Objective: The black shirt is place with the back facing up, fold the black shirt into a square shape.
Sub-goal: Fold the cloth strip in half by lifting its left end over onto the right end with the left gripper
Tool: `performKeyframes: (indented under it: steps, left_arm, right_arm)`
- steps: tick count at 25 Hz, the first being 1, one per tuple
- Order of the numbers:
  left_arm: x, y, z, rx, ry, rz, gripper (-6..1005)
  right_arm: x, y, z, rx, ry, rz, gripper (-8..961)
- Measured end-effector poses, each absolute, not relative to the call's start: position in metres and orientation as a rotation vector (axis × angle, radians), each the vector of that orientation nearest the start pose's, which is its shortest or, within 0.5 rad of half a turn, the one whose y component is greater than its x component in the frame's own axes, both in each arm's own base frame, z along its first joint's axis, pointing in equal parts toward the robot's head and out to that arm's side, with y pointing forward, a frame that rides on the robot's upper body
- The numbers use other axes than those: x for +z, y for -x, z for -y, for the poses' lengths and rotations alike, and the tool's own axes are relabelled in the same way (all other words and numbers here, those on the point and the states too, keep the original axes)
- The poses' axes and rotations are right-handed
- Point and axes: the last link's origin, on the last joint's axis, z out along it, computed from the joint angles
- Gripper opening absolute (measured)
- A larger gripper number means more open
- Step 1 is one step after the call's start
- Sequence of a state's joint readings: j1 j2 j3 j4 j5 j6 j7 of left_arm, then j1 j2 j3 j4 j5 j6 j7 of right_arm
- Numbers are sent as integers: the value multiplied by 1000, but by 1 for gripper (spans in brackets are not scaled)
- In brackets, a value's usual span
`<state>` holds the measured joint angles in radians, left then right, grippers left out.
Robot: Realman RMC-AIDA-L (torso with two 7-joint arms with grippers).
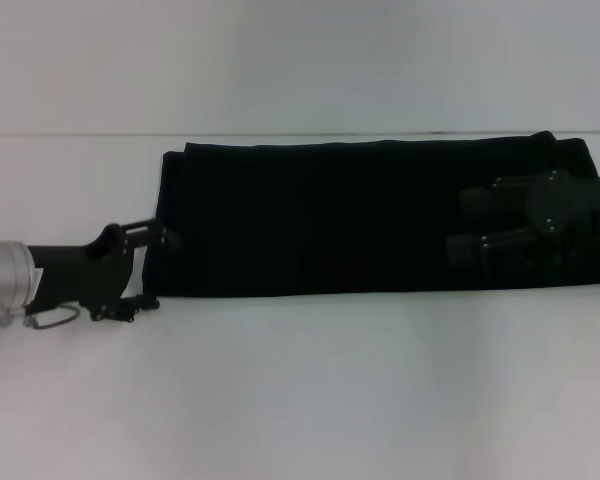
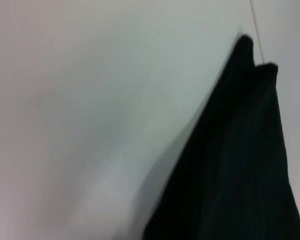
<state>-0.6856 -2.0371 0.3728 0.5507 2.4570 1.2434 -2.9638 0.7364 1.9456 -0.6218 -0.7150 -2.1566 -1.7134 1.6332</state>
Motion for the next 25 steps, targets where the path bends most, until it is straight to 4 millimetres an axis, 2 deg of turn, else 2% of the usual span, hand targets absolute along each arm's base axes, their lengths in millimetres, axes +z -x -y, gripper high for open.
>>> performKeyframes:
  steps: [8, 12, 25]
  left_arm:
    - [5, 311, -364, 734, -1540, -2856, 876]
    - [2, 307, -369, 743, -1546, -2851, 830]
    - [4, 310, -376, 770, -1571, -2890, 830]
  right_arm:
    - [62, -215, -378, 562, 2873, -611, 901]
    - [62, -214, -378, 562, 2872, -601, 899]
    - [61, -214, -378, 565, 2870, -606, 899]
